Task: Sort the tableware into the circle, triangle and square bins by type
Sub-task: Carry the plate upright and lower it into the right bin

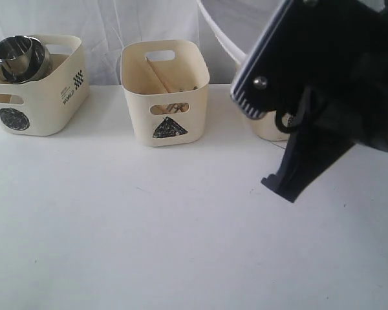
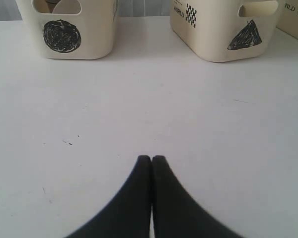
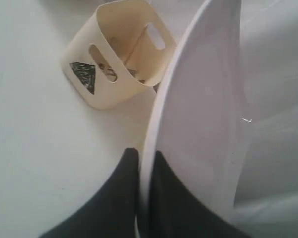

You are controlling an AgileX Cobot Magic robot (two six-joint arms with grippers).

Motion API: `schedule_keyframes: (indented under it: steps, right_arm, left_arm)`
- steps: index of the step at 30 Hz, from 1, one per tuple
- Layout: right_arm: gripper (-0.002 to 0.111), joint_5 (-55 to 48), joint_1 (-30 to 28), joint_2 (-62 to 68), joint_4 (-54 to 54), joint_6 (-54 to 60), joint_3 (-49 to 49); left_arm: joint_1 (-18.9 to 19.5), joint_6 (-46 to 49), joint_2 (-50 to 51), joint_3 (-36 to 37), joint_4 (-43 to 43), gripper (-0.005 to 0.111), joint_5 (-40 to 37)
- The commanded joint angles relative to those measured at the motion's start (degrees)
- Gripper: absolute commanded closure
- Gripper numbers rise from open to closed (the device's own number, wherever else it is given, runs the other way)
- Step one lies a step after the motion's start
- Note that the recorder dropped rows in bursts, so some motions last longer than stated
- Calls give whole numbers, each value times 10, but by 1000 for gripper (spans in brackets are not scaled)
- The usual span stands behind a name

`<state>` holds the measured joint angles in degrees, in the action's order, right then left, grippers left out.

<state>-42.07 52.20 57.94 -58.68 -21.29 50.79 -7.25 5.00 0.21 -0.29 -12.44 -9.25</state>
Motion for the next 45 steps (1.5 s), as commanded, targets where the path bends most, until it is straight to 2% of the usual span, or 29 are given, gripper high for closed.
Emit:
schedule_keyframes:
  steps: [1, 5, 8, 22, 26, 29, 45]
  right_arm:
    - [108, 82, -103, 48, -40, 20, 8]
    - [108, 179, -188, 99, -36, 16, 13]
    - [108, 214, -229, 135, -36, 16, 38]
    - [108, 397, -364, 278, -11, 10, 151]
    - [108, 417, -403, 328, -11, -80, 199]
    - [108, 411, -419, 364, -11, -125, 241]
    - [108, 448, -430, 499, -12, -121, 361]
  left_arm:
    - [-2, -1, -2, 3, -3, 107, 2]
    - [-2, -1, -2, 3, -3, 107, 2]
    - [-2, -1, -2, 3, -3, 107, 2]
    - [-2, -1, -2, 3, -3, 107, 2]
    - [-2, -1, -2, 3, -3, 107, 2]
    - [-2, -1, -2, 3, -3, 107, 2]
    - [-2, -1, -2, 3, -3, 107, 2]
